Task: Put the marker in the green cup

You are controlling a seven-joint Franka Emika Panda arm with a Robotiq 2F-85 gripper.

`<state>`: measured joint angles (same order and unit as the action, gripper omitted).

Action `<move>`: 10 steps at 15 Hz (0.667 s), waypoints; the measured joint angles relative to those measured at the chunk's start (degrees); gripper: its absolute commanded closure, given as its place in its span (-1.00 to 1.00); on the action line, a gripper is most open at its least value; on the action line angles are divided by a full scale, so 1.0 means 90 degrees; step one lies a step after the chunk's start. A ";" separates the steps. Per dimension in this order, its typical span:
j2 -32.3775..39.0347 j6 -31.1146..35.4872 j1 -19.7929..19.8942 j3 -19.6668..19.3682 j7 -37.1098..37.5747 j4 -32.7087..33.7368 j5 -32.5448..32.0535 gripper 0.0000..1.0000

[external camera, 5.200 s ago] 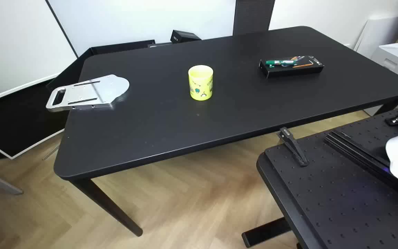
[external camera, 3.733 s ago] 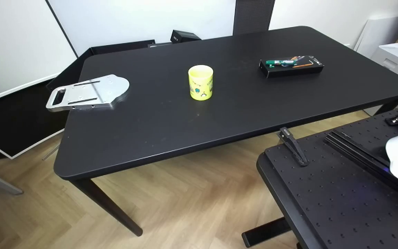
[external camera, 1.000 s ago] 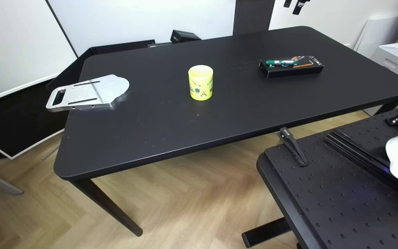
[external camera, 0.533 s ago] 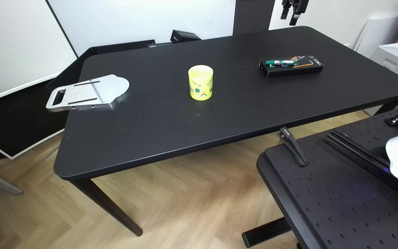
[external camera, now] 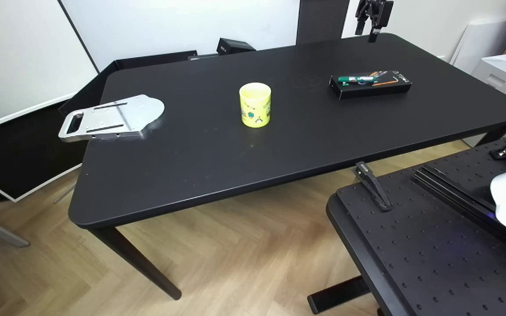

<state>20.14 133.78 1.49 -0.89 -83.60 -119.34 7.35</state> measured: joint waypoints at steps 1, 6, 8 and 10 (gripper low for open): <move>0.0049 0.0084 0.0000 0.0048 0.0048 -0.0099 -0.0087 -1.00; 0.0307 0.0407 -0.0001 0.0159 0.0362 -0.0453 -0.0453 -1.00; 0.0402 0.0474 -0.0001 0.0163 0.0488 -0.0525 -0.0564 -1.00; 0.0496 0.0596 0.0002 0.0172 0.0558 -0.0574 -0.0645 -1.00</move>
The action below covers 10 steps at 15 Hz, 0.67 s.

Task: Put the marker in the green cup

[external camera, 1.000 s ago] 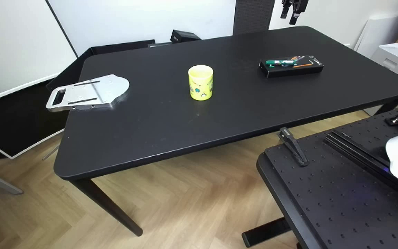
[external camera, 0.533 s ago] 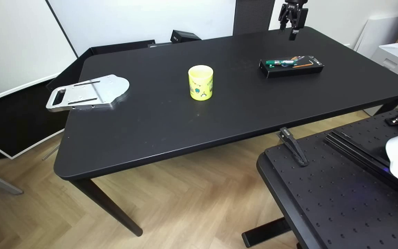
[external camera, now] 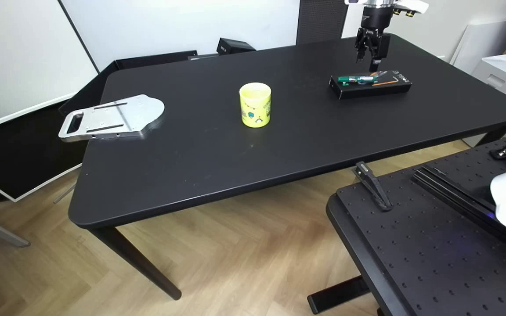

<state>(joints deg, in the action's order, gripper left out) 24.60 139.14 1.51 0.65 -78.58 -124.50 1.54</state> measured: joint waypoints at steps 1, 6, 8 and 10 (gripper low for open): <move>0.0048 0.0108 0.0006 0.0010 0.0011 -0.0015 -0.0034 -1.00; 0.0245 0.0588 0.0029 0.0049 0.0028 -0.0062 -0.0089 -1.00; 0.0275 0.0651 0.0033 0.0056 0.0045 -0.0078 -0.0138 -1.00; 0.0294 0.0692 0.0038 0.0057 0.0085 -0.0096 -0.0191 -0.48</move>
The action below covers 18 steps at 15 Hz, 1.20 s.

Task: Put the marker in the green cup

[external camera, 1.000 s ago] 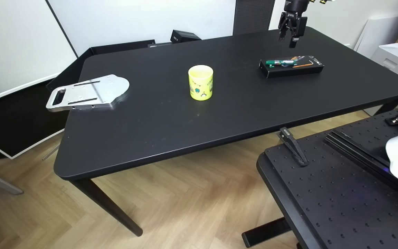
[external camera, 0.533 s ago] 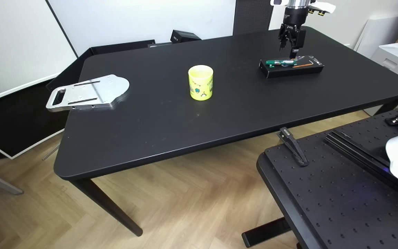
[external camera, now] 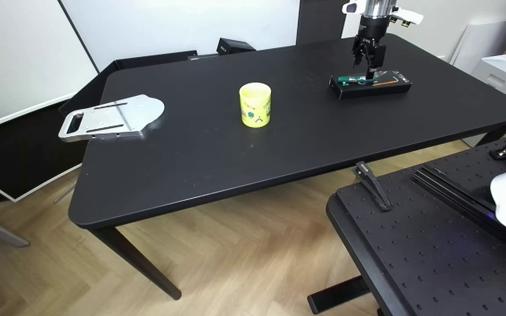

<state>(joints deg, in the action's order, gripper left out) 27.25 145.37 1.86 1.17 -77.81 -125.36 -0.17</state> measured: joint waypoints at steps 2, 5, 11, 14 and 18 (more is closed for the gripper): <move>0.0028 0.0033 0.0010 0.0001 0.0011 -0.0008 -0.0026 -0.19; 0.0057 0.0054 0.0031 0.0001 0.0050 -0.0013 -0.0117 0.22; 0.0073 0.0136 0.0137 0.0006 0.0083 -0.0014 -0.0113 0.98; 0.0045 0.0156 0.0295 0.0031 0.0105 -0.0004 -0.0083 0.89; -0.0080 0.0049 0.0577 0.0102 0.0108 0.0067 0.0050 0.89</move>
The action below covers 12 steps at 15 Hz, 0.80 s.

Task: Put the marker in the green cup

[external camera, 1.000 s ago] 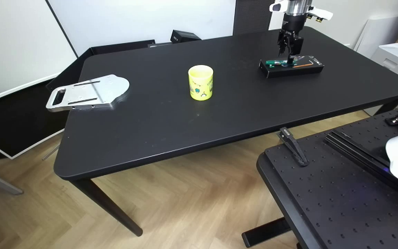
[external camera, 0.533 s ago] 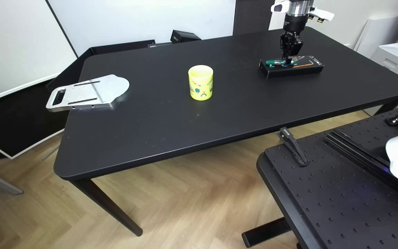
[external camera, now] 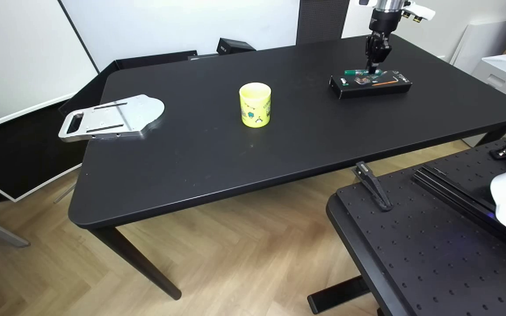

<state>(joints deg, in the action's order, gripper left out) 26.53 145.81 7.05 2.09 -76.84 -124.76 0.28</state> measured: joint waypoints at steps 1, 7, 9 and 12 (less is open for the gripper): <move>-0.0034 -0.0076 0.0025 0.0011 0.0000 0.0044 0.0000 0.89; -0.0333 -0.0530 -0.0018 0.0443 -0.0049 0.0287 0.0066 0.89; -0.0421 -0.0661 -0.0062 0.0661 -0.0130 0.0363 0.0209 0.89; -0.0502 -0.0841 -0.0130 0.0989 -0.0415 0.0485 0.0580 0.89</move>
<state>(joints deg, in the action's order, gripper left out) 22.01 138.24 5.88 10.99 -80.58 -120.39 5.50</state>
